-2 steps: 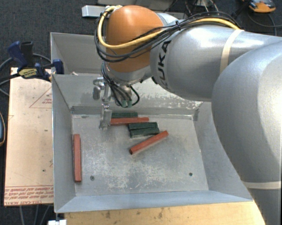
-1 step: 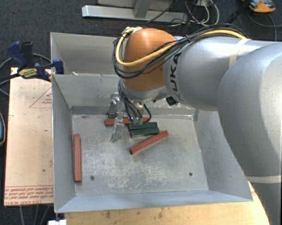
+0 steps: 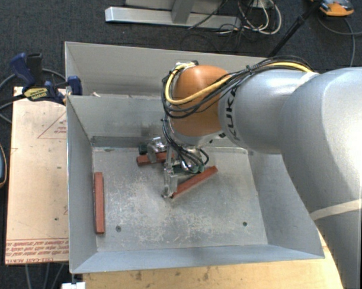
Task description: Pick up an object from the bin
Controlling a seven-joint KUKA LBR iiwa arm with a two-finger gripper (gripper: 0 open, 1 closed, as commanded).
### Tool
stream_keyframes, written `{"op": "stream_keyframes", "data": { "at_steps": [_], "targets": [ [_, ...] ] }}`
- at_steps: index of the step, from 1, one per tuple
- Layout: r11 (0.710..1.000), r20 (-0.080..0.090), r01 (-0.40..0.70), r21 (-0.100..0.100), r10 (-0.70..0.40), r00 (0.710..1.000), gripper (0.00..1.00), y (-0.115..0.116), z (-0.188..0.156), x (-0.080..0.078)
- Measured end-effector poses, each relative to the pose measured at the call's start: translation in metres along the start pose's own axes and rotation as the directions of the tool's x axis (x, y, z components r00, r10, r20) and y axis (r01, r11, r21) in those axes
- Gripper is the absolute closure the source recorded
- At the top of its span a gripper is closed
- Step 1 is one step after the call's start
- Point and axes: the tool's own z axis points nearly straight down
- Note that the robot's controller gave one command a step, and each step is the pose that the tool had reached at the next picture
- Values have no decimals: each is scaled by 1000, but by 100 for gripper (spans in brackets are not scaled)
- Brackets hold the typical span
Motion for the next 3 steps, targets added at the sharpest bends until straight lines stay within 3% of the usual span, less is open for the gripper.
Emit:
{"op": "stream_keyframes", "data": {
  "at_steps": [1, 2, 3],
  "targets": [
    [995, 2, -98, 3, 98, 995, 0, -48, -39, 9],
    [994, 2, -109, -1, 109, 994, 0, -46, -1, 2],
    [994, 11, -110, 0, 110, 994, 100, -47, -6, 0]
  ]
}}
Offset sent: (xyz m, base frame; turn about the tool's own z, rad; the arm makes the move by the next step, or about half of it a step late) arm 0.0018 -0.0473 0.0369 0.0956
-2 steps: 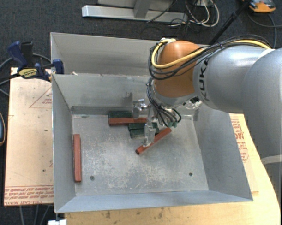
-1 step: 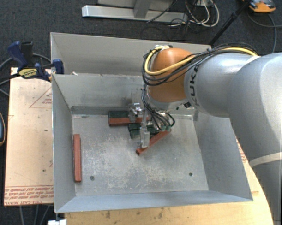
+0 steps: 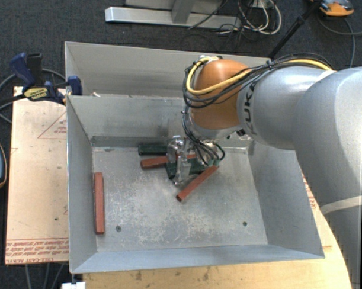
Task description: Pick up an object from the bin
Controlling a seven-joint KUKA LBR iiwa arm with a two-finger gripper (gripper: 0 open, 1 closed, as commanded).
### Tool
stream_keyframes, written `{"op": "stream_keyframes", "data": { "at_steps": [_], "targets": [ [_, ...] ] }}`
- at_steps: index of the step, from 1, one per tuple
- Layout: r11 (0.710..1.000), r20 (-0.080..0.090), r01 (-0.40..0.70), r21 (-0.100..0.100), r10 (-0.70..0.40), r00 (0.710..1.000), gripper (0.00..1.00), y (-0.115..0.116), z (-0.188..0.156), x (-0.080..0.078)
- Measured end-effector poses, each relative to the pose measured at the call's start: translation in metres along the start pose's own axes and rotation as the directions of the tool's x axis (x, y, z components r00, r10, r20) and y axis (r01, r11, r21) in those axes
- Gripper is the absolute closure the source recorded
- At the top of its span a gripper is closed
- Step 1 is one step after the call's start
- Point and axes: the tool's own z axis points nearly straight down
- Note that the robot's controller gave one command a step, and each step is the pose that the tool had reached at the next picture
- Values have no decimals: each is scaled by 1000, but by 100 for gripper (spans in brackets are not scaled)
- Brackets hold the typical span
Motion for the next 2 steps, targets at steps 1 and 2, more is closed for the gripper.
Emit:
{"op": "stream_keyframes", "data": {
  "at_steps": [1, 2],
  "targets": [
    [960, -8, -279, 3, 279, 960, 100, 16, -40, -8],
    [964, -3, -267, 2, 267, 964, 100, 38, -154, -4]
  ]
}}
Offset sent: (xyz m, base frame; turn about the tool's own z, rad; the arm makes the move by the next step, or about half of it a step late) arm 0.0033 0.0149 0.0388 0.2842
